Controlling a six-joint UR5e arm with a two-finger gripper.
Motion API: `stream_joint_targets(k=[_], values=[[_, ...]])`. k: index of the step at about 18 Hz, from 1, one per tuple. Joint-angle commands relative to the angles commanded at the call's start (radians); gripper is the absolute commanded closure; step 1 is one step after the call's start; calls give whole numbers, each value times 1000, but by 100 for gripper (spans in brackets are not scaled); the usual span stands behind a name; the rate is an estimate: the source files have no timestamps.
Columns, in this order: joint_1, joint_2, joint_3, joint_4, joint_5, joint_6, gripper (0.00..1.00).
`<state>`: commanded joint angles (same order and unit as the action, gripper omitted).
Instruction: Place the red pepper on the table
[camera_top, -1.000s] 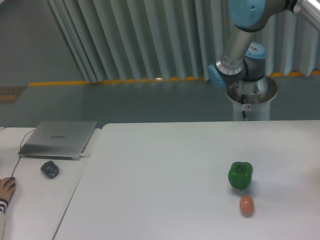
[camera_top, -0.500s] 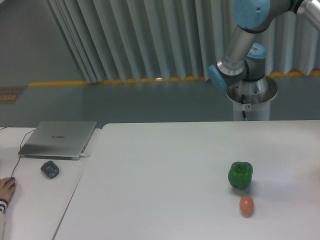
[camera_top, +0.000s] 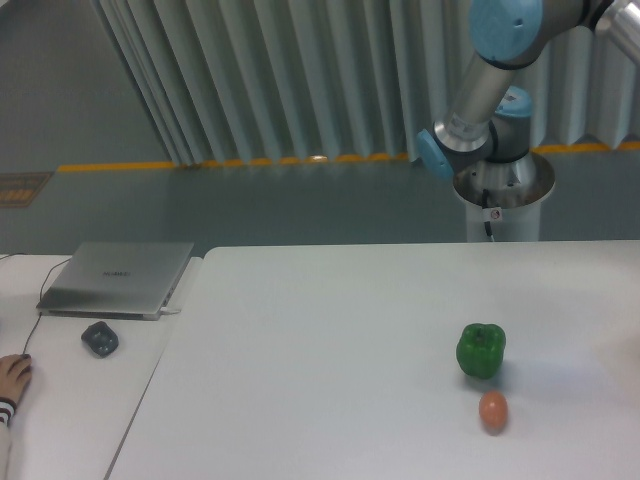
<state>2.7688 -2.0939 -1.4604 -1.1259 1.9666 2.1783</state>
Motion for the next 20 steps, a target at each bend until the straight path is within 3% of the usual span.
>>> stream_joint_targets(k=[4,13,20], values=[[6,11,9,-23,-61,2,4],[5,26,26,-69,-61,14,4],[5,20,14,-68,-57,14,4]])
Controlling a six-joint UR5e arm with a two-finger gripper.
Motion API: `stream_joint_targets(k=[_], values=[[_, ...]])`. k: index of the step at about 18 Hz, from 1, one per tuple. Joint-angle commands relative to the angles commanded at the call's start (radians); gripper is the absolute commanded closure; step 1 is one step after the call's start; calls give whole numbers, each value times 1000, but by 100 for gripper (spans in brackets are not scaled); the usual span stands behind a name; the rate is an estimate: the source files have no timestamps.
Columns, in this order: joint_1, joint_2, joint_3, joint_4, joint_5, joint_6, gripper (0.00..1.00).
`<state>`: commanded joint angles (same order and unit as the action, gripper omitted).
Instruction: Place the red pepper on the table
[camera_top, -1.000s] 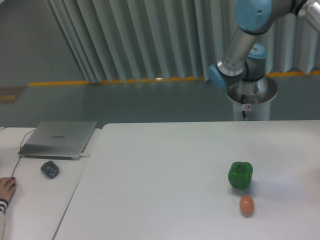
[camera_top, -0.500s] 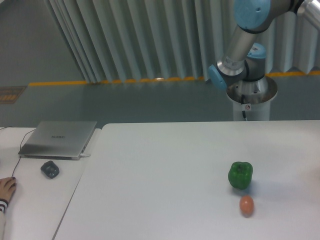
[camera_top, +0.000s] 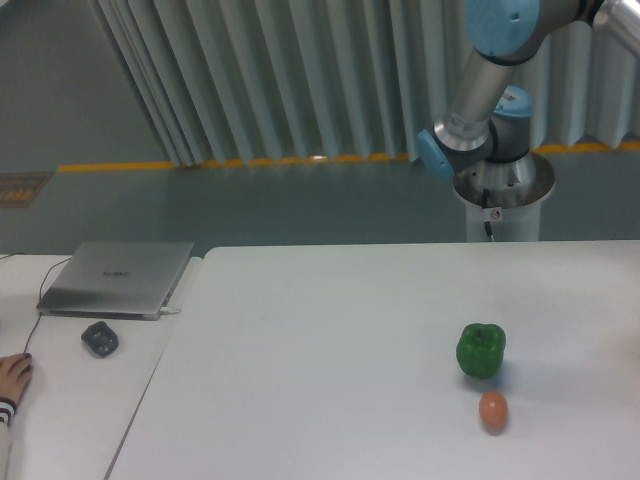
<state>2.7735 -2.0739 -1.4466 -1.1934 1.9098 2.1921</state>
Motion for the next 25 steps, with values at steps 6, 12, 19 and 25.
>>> stream_joint_targets(k=[6,12,19,25], values=[[9,-17,6,6,-3,2,4],[14,-23,8,6,-3,-9,9],[11,-25,11,6,2,-14,23],[11,-25,11,6,3,-14,35]])
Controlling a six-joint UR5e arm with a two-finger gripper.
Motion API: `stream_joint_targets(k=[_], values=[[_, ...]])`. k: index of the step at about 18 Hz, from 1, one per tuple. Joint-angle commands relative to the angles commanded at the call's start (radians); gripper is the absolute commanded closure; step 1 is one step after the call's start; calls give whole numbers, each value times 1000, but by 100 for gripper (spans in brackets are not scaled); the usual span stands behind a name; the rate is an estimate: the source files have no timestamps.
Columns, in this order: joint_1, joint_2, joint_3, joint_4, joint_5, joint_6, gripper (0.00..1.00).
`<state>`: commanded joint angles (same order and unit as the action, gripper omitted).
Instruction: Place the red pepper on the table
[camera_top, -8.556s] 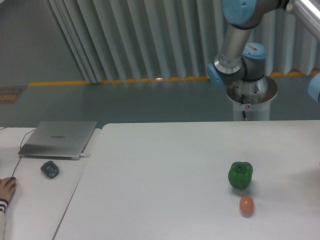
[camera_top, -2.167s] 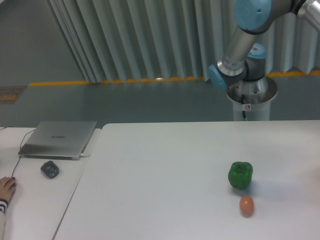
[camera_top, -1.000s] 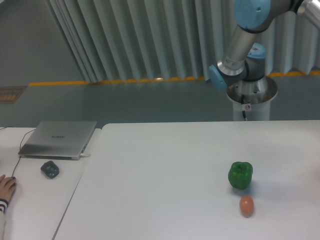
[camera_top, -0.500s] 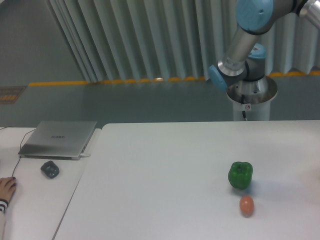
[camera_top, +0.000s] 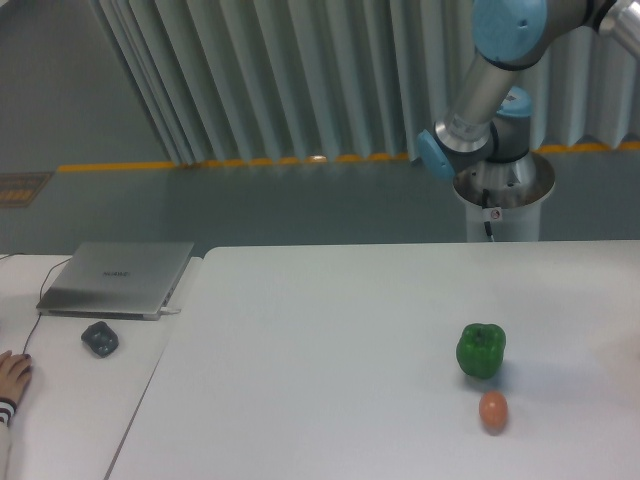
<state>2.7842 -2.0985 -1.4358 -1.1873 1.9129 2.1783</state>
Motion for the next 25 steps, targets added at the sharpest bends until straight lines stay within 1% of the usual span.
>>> stream_joint_targets(k=[1,2,3,4,8,9,13,14,17,21,22,25], values=[[0,0,0,0,3,0,41],[-2,0,0,0,3,0,48],[-2,2,0,0,5,0,51],[-2,2,0,0,5,0,58],[-5,3,0,0,9,-29,68],[-6,3,0,0,9,-40,77],[-8,5,0,-2,9,-44,84],[-8,5,0,-2,9,-44,87],[-6,6,2,-2,9,-46,89],[-6,15,18,-12,8,-44,89],[-6,15,31,-30,8,-43,89],[-2,20,81,-113,-29,-44,89]])
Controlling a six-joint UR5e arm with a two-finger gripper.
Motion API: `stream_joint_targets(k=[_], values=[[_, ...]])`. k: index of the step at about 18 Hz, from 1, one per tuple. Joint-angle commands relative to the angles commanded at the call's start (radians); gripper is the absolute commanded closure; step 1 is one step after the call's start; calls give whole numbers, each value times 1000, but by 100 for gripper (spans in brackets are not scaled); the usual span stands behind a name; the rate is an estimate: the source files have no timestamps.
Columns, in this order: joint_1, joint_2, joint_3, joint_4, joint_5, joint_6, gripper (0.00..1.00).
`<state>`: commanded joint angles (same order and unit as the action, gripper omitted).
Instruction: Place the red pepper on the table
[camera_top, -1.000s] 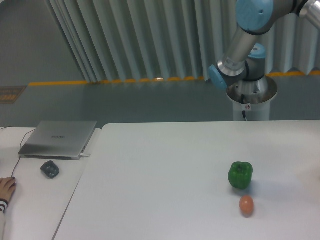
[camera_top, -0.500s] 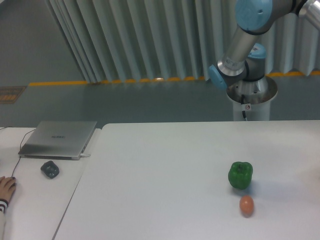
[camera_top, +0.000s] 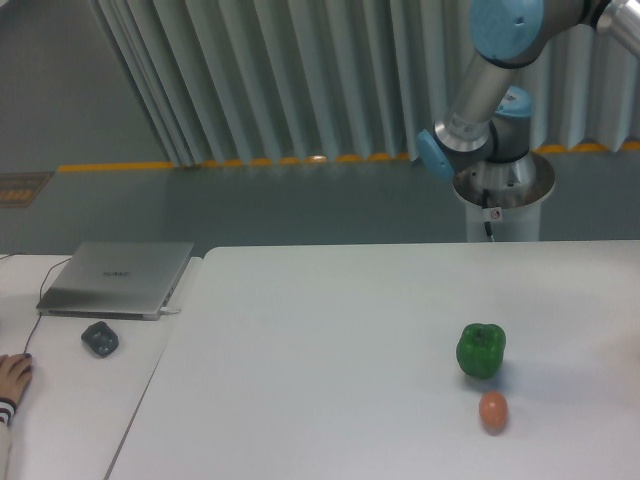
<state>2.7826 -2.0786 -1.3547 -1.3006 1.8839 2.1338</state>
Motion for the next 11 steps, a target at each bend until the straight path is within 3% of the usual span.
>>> stream_joint_targets(k=[3,7,11], values=[[0,17,31,-39,-31,-2,89],[2,21,100,-147,-136,-35,89],[-5,37,115,-192,-160,-86,89]])
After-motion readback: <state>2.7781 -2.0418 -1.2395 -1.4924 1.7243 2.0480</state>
